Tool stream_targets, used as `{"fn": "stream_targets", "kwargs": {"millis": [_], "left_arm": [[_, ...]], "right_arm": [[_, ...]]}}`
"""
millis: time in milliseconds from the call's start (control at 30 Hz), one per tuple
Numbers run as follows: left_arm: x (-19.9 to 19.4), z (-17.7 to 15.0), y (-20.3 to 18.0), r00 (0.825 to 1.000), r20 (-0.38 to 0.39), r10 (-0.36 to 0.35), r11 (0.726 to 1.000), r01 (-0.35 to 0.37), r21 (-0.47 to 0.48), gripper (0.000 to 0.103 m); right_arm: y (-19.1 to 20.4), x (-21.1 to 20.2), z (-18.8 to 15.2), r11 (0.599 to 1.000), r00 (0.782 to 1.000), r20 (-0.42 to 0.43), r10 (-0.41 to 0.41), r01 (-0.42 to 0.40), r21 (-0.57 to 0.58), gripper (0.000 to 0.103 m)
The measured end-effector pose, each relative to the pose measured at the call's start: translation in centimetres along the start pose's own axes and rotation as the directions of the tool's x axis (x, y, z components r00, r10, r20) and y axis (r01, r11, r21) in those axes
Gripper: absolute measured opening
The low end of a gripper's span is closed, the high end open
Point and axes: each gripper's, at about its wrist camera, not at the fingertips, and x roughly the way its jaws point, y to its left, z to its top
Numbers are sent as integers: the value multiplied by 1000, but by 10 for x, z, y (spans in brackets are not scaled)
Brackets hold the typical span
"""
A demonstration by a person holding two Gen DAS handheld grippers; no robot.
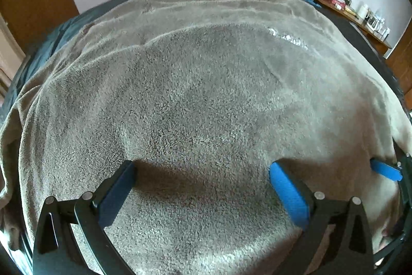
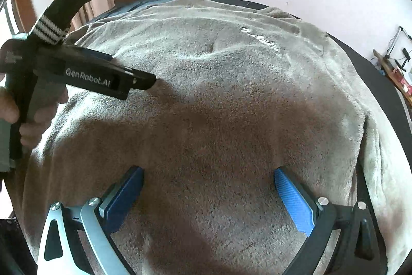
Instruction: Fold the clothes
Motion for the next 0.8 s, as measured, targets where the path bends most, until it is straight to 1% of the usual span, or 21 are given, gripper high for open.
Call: {"fn": "stream_targets", "kwargs": {"millis": [67,200,300,333,367,400,433,467,500,567,633,700,800], "left_arm": [[-3,-8,0,1000,27,-3,1000,3,5,103],[-6,-19,1,998,68,-12,1000,11,18,103],[-5,-22,0,996,90,-16,1000,14,24,103],[-6,-24,0,995,97,-17,1000,14,26,103],[-5,-25,1,995,103,-18,1000,15,27,103],[-5,-22,1,994,107,-19,999,16,28,103],[-5,-22,2,994,108,-19,999,16,28,103],[-5,-22,2,994,109,-20,999,17,28,103],[-4,-22,-1,994,110,-20,999,17,28,103],[-2,-22,-7,993,113,-20,999,17,28,103],[-4,-24,-6,993,115,-21,999,18,28,103],[-6,-25,-6,993,116,-21,999,18,28,103],[-8,-27,-7,993,118,-22,999,18,28,103]], "right_arm": [[-1,-1,0,1000,1000,8,7,-8,21,102],[-24,-19,-15,988,997,63,48,-57,143,102],[-57,-44,-36,958,992,124,11,-46,282,101],[-72,-56,-47,939,989,150,-9,-44,342,97],[-85,-66,-59,917,985,168,-33,-37,398,93],[-100,-77,-71,890,981,183,-62,-29,455,81],[-115,-89,-85,858,975,193,-109,-5,513,65],[-129,-100,-98,828,968,192,-160,26,560,58],[-138,-109,-107,805,961,187,-202,54,591,55],[-159,-131,-132,739,936,168,-308,124,663,55],[-176,-151,-154,672,907,143,-397,181,718,55],[-192,-167,-173,611,878,116,-465,223,760,55],[-217,-187,-199,517,846,70,-529,255,817,55]]}}
